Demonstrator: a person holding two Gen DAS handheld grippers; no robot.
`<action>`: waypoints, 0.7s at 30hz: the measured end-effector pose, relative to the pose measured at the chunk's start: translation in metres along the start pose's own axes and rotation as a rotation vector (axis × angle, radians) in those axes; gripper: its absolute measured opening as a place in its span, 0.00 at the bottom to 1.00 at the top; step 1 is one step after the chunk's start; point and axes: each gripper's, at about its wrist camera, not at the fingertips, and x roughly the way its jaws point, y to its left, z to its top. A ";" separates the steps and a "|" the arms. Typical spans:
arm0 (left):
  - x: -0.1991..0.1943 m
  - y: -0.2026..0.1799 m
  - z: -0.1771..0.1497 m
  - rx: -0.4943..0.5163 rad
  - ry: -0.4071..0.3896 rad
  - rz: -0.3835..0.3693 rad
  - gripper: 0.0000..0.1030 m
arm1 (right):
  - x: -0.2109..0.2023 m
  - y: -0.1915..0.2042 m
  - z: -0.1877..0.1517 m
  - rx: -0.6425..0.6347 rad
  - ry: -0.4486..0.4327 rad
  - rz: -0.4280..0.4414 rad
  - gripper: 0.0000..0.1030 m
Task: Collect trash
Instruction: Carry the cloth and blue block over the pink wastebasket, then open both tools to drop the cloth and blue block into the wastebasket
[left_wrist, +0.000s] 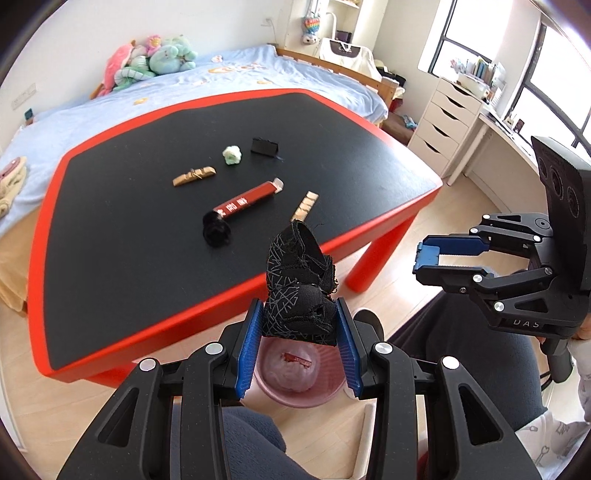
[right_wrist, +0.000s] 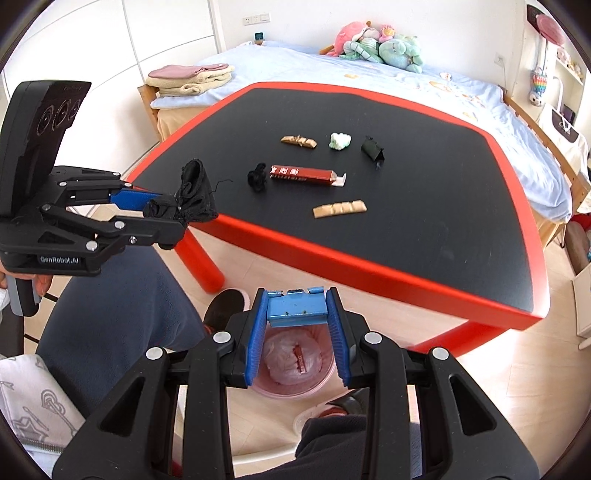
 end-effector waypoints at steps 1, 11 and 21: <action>0.001 -0.001 -0.002 -0.001 0.005 -0.002 0.37 | 0.000 0.001 -0.002 0.003 0.002 0.004 0.31; 0.004 -0.008 -0.009 -0.005 0.023 -0.021 0.37 | 0.001 0.002 -0.006 0.015 0.001 0.033 0.31; 0.004 -0.003 -0.010 -0.030 -0.011 -0.007 0.87 | 0.002 -0.006 -0.008 0.038 0.005 0.042 0.90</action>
